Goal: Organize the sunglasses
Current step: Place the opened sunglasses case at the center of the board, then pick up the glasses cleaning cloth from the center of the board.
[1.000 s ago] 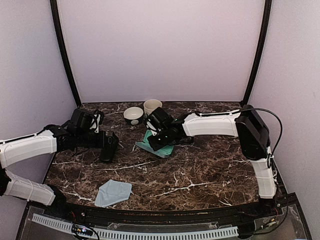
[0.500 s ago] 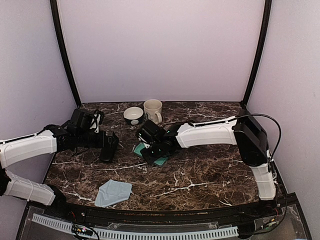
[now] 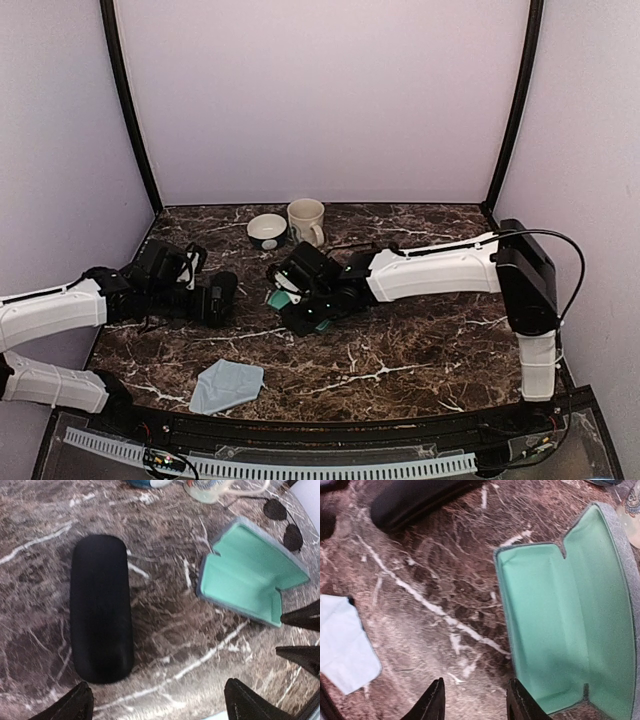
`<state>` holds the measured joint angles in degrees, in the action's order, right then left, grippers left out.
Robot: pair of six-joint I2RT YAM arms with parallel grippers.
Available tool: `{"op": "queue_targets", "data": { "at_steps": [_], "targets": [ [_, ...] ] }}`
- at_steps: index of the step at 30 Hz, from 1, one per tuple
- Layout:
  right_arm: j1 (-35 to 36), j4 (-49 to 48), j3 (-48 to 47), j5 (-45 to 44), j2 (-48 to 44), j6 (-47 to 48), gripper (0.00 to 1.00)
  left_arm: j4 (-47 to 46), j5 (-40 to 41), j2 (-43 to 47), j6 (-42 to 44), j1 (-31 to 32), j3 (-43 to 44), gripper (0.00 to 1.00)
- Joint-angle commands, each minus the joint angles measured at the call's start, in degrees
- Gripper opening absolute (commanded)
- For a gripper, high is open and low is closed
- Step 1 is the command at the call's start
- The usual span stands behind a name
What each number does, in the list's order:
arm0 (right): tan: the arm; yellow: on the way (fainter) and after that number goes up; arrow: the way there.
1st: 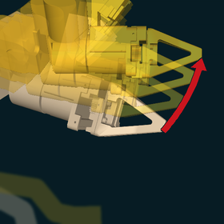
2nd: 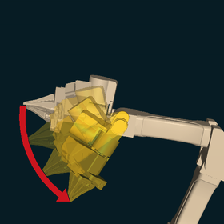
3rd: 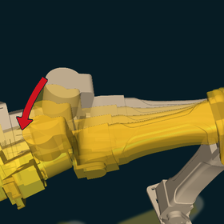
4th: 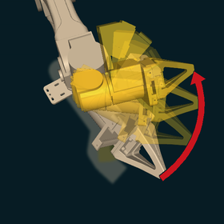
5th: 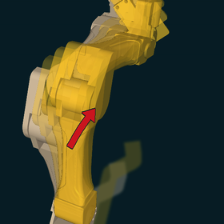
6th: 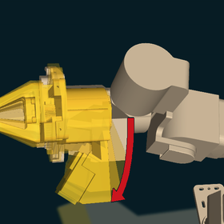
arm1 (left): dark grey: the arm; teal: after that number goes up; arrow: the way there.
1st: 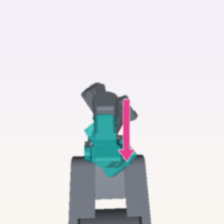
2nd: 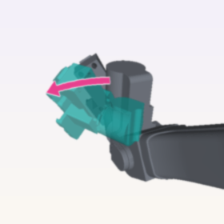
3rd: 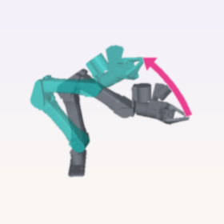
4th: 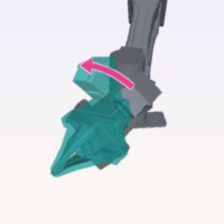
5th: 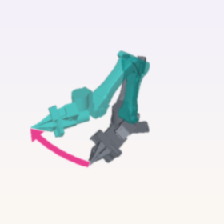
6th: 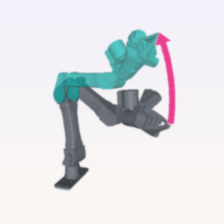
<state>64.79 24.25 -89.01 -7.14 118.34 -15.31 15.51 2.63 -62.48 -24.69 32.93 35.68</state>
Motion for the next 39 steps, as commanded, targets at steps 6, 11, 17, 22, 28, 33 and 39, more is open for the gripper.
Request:
{"op": "queue_targets", "data": {
  "at_steps": [6, 11, 17, 22, 28, 33, 39],
  "targets": [
    [2.2, -11.9, 3.2, 21.2, 0.7, -5.8, 0.45, 3.5, 1.4, 8.6, -6.2, 2.0, -6.9, 0.92],
    [3.7, -10.1, 0.4, 21.3, 4.2, -6.0, 0.45, 2.1, 2.0, 7.1, -5.7, 2.0, -6.6, 0.93],
    [5.9, -5.3, -3.2, 18.3, 7.8, -5.3, 0.43, -0.1, 2.0, 6.4, -5.6, 2.0, -6.9, 0.94],
    [7.1, -1.8, -6.5, 16.8, 10.7, -5.3, 0.39, -0.3, 2.7, 7.0, -4.8, 2.0, -6.9, 0.95],
    [8.7, 1.6, -8.4, 12.2, 12.0, -4.8, 0.29, -0.2, 2.7, 7.7, -4.1, 1.4, -7.5, 0.96],
    [10.0, 2.5, -9.1, 9.4, 13.3, -4.9, 0.23, -0.3, 2.3, 7.7, -4.0, 0.9, -7.7, 0.96],
    [10.8, 2.6, -9.4, 7.0, 14.1, -5.5, 0.18, -0.6, 1.8, 7.6, -4.2, 0.8, -8.1, 0.97]
  ]
}}
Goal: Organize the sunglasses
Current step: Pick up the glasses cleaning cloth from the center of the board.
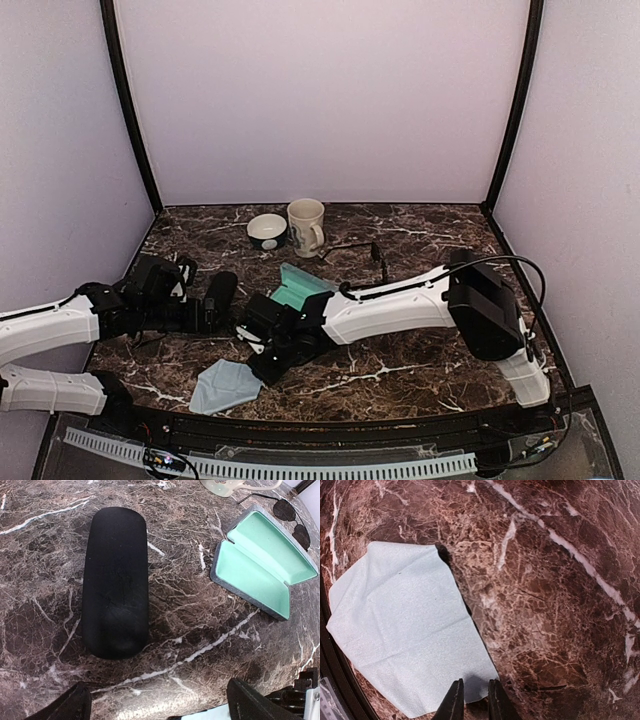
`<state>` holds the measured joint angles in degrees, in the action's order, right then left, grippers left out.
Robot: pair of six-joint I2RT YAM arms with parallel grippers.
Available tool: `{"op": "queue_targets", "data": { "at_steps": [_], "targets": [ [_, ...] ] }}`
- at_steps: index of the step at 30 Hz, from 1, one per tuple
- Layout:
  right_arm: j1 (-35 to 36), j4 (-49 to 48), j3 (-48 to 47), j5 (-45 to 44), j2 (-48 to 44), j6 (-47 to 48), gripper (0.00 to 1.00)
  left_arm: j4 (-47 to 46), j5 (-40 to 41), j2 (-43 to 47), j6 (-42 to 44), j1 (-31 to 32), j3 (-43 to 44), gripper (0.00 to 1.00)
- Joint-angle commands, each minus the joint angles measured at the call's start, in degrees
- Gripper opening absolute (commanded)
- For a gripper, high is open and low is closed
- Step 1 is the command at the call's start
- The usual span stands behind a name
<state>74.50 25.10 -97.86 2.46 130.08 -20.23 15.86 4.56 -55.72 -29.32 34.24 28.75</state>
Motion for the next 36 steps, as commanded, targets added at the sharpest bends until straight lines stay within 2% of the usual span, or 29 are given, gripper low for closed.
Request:
{"op": "queue_targets", "data": {
  "at_steps": [1, 12, 17, 22, 25, 29, 36],
  "targets": [
    [1.1, 1.7, -0.5, -2.8, 2.5, -0.7, 0.17, -0.9, -0.1, 0.7, 0.5, -0.5, -1.2, 0.97],
    [0.9, -2.1, 2.8, -5.0, 0.7, -2.1, 0.0, -1.4, -0.4, 0.3, 0.6, -0.4, -2.0, 0.97],
    [-0.8, -5.4, 9.5, -3.5, -4.4, -2.5, 0.0, -2.4, -2.5, -0.7, 2.8, -0.4, -1.9, 0.96],
    [-2.9, -5.3, 20.5, -4.6, -13.6, 0.1, 0.0, -6.5, -7.6, -1.5, 5.2, 0.6, -2.4, 0.9],
    [-4.1, -1.7, 25.4, -5.5, -18.4, 2.7, 0.0, -10.4, -11.3, -2.1, 5.9, 0.7, -3.0, 0.86],
    [-5.8, 2.0, 29.2, -7.0, -21.5, 4.8, 0.0, -15.3, -14.9, -6.3, 7.9, 3.9, -2.0, 0.81],
    [-7.7, 1.7, 30.7, -8.5, -23.3, 7.4, 0.0, -20.5, -20.6, -18.7, 10.1, 5.5, 3.2, 0.67]
  ]
}}
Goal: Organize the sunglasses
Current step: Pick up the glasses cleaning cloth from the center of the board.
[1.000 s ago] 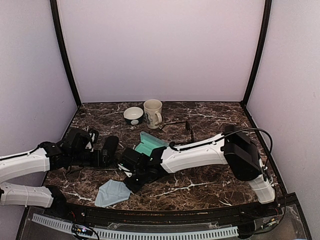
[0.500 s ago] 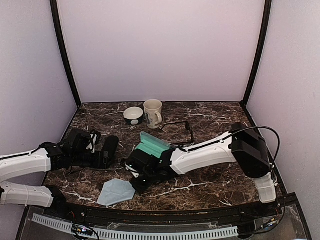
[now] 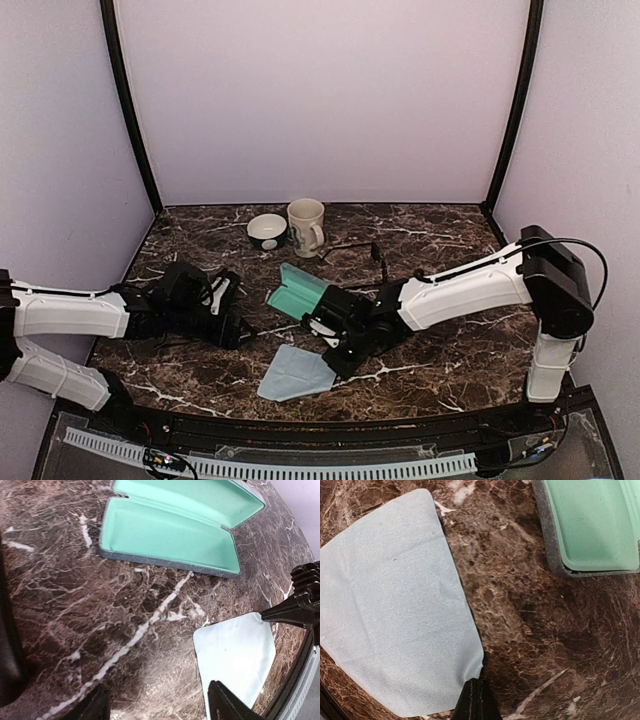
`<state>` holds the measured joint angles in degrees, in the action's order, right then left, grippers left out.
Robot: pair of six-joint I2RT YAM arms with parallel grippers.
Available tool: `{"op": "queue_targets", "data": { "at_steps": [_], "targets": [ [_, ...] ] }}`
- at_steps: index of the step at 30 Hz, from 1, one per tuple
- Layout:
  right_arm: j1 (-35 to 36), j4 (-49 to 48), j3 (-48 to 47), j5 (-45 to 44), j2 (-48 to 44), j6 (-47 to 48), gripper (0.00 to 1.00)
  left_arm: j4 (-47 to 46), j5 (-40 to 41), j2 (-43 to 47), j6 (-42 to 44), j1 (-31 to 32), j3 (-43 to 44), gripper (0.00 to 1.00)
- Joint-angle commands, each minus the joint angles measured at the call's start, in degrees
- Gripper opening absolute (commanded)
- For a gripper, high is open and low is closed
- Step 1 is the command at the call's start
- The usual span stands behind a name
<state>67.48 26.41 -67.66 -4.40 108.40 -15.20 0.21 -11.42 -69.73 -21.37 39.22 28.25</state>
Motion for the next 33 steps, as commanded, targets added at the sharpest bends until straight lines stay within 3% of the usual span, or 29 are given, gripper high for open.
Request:
{"op": "queue_targets", "data": {
  "at_steps": [1, 14, 33],
  "targets": [
    [-0.8, 0.2, 0.5, -1.5, -1.6, 2.6, 0.0, -5.3, -5.1, -6.2, 2.1, 0.7, 4.6, 0.65],
    [-2.5, -2.6, 3.1, -0.1, -3.5, 2.2, 0.0, -6.2, -6.2, -21.8, 7.1, 6.8, 14.3, 0.45],
    [-2.8, -4.0, 4.2, 0.7, -3.6, 1.4, 0.0, -2.7, 0.2, -28.6, 11.8, 11.4, 17.9, 0.3]
  ]
}}
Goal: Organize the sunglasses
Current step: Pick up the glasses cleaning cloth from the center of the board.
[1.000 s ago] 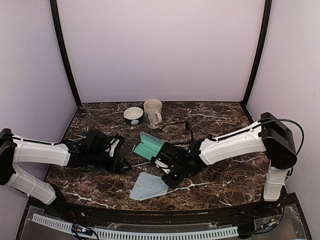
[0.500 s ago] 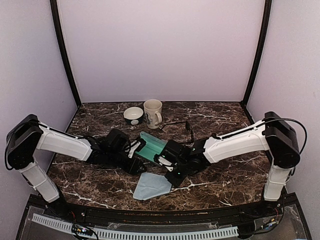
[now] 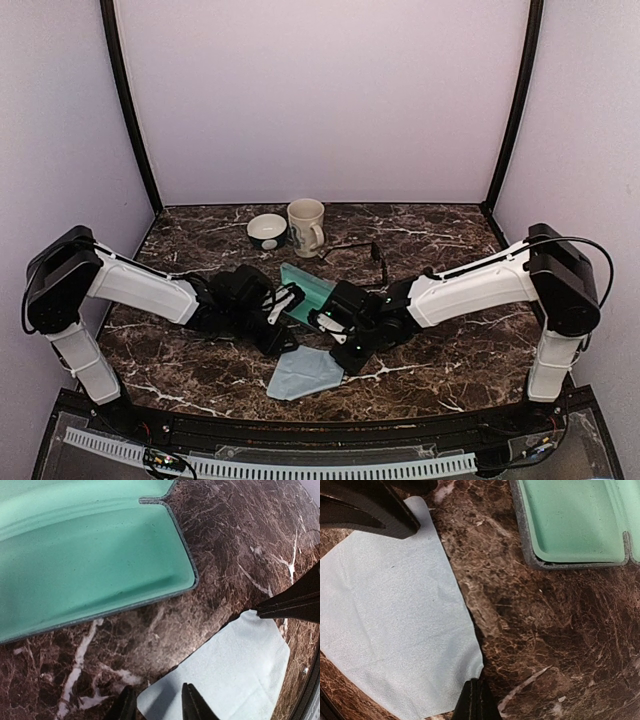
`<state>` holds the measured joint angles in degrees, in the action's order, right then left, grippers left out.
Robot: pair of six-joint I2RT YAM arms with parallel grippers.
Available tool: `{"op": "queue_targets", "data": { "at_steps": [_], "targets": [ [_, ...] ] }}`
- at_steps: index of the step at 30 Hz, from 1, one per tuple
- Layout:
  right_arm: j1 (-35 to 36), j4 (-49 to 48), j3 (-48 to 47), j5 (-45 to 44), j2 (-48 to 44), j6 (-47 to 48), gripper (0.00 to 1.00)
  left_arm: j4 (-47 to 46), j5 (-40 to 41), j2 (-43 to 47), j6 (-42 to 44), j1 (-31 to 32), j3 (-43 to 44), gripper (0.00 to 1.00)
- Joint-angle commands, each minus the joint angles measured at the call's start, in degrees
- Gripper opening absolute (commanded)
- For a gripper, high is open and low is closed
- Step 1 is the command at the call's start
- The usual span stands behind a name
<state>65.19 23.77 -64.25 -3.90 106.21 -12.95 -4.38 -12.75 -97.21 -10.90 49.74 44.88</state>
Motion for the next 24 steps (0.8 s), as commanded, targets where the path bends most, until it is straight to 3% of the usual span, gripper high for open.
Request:
{"op": "queue_targets", "data": {
  "at_steps": [1, 24],
  "targets": [
    [-0.4, -1.4, 0.8, 0.2, -1.5, -0.9, 0.0, 2.1, 1.6, -1.2, 1.4, 1.0, 1.3, 0.28],
    [-2.1, -2.6, 0.3, -0.3, -3.7, -0.8, 0.0, 1.9, 2.3, 3.2, -0.7, 1.6, -0.4, 0.0]
  ]
}}
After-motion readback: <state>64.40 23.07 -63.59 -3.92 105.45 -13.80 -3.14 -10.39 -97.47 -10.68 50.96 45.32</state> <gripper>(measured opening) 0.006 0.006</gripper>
